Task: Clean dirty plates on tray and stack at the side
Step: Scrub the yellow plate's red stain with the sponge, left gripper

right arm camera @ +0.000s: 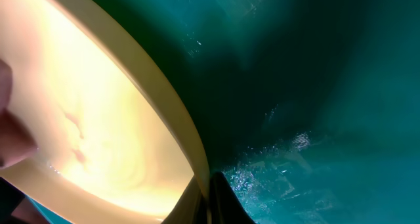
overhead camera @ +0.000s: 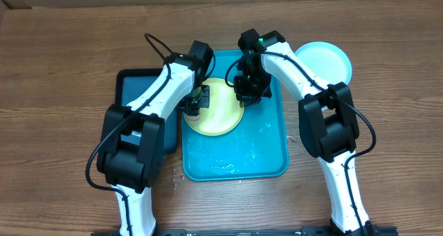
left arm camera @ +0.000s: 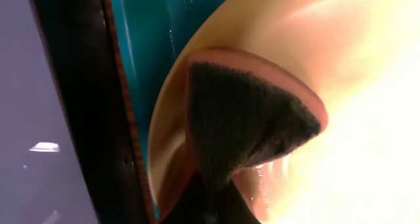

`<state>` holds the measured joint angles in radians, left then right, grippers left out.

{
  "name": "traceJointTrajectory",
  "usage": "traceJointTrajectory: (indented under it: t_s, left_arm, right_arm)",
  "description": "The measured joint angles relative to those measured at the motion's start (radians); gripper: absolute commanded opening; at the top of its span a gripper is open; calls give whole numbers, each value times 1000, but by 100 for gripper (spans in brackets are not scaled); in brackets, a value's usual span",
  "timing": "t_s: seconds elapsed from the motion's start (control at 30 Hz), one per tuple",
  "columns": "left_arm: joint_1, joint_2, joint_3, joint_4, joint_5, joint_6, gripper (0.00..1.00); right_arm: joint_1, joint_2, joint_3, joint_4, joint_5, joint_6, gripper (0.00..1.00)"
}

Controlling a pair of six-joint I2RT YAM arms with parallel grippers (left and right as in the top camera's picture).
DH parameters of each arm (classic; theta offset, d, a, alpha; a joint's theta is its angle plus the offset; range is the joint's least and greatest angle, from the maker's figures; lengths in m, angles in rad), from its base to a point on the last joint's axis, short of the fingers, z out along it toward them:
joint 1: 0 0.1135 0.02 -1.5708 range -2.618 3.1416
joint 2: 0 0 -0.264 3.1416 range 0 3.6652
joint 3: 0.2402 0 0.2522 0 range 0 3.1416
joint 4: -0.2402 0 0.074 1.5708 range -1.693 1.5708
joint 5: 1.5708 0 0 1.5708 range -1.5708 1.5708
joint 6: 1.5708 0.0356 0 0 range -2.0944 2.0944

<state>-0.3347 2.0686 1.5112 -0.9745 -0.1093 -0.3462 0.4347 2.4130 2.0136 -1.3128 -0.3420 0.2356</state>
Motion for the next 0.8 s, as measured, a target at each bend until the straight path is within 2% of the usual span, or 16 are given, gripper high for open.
traceJointTrajectory:
  t_s: [0.3, 0.6, 0.7, 0.8]
  left_arm:
    - [-6, -14, -66, 126, 191, 34, 4]
    - [47, -23, -17, 106, 438, 106, 4]
    - [77, -53, 16, 106, 472, 115, 4]
    - [92, -87, 31, 85, 436, 118, 4]
  right_arm:
    - [-3, 0, -4, -3, 11, 0, 4]
    - [-2, 0, -4, 12, 5, 0, 4]
    - [-1, 0, -4, 13, 5, 0, 4]
    - [-1, 0, -4, 13, 5, 0, 4]
